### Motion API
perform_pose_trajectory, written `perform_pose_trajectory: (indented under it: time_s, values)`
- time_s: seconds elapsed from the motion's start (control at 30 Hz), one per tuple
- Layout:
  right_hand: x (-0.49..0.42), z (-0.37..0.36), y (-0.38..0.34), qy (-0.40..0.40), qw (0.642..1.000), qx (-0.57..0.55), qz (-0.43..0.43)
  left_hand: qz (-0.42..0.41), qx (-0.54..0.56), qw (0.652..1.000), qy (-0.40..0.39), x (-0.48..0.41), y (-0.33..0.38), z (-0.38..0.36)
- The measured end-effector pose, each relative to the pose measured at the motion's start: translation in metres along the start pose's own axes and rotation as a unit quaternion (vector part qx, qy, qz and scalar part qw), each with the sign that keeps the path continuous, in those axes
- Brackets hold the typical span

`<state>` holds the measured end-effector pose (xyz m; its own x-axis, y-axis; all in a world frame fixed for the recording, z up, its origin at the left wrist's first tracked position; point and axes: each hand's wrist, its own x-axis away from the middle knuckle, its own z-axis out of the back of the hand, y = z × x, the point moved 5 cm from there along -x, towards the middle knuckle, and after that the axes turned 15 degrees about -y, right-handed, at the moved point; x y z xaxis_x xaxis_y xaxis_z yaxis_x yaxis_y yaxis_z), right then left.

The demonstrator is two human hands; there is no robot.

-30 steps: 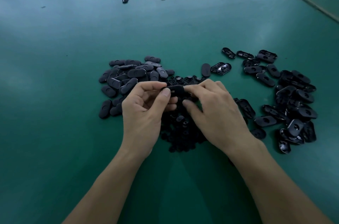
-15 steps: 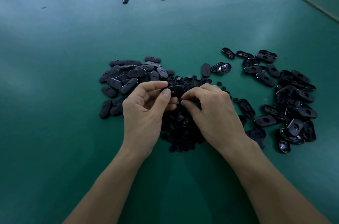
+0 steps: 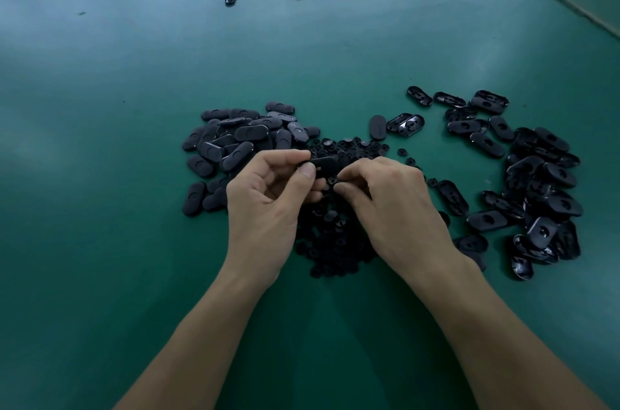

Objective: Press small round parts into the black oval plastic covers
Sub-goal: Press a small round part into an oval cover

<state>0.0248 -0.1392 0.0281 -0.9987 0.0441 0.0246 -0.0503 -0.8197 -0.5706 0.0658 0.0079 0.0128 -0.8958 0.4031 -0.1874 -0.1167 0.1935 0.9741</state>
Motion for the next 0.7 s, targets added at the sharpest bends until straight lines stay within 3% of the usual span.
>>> perform_pose_trajectory:
  time_s: [0.4, 0.6, 0.7]
  values:
    - [0.004, 0.007, -0.004, 0.056, 0.996, -0.056, 0.042, 0.0, 0.002, 1.0, 0.015, 0.001, 0.001, 0.001]
    - [0.01, 0.02, -0.004, 0.174, 0.979, -0.073, 0.077, -0.001, 0.006, 1.0, 0.022, 0.001, 0.0, 0.001]
    - [0.012, 0.023, -0.007, 0.197, 0.972, -0.087, 0.096, 0.001, -0.003, 1.0, 0.018, 0.001, -0.001, 0.001]
